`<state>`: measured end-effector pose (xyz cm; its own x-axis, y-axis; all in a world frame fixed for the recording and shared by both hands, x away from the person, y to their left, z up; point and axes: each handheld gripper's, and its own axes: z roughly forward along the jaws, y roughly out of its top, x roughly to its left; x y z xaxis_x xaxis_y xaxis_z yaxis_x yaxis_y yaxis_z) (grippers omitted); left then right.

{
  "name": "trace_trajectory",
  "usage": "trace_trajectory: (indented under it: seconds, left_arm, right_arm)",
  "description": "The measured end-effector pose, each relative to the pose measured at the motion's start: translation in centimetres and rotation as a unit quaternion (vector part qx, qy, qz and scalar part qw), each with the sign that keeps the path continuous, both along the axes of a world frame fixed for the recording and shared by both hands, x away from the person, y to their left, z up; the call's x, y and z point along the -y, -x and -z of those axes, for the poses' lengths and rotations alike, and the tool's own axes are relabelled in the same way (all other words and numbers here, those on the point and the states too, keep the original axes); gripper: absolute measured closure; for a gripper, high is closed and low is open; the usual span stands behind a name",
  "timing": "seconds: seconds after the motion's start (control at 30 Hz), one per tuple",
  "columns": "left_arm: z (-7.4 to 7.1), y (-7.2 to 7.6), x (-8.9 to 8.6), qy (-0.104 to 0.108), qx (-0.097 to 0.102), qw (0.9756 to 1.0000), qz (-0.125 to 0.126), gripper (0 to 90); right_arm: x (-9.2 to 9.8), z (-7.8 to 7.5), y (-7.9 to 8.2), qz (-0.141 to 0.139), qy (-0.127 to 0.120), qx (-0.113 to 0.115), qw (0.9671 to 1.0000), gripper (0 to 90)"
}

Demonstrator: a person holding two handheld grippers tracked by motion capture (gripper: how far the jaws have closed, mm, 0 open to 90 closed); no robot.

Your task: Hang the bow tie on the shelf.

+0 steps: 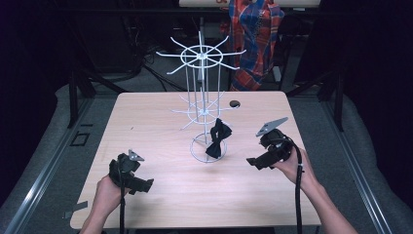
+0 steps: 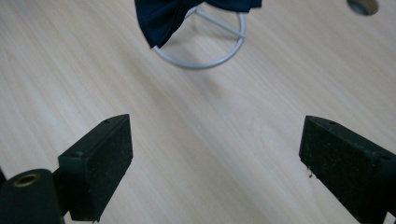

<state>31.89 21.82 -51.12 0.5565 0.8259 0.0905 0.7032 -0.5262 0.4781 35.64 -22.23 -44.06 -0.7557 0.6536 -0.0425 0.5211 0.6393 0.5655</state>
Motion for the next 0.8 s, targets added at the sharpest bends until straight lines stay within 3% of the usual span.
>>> trace_trajectory:
  seconds: [0.37,0.53,0.8]
  left_arm:
    - [-0.1,0.1,0.1,-0.011,0.005,0.9999,0.003,0.6]
    - [0.0,0.1,0.1,-0.008,0.003,0.9999,0.006,0.4]
    - [-0.1,-0.1,0.1,-0.006,0.0,1.0,0.008,0.2]
  right_arm:
    - [1.4,2.0,1.1,0.008,0.019,-0.043,0.9989,8.6]
    - [1.6,3.4,1.6,-0.003,0.051,-0.081,0.9954,8.8]
    - [1.3,5.6,1.4,-0.005,0.08,-0.114,0.9903,8.8]
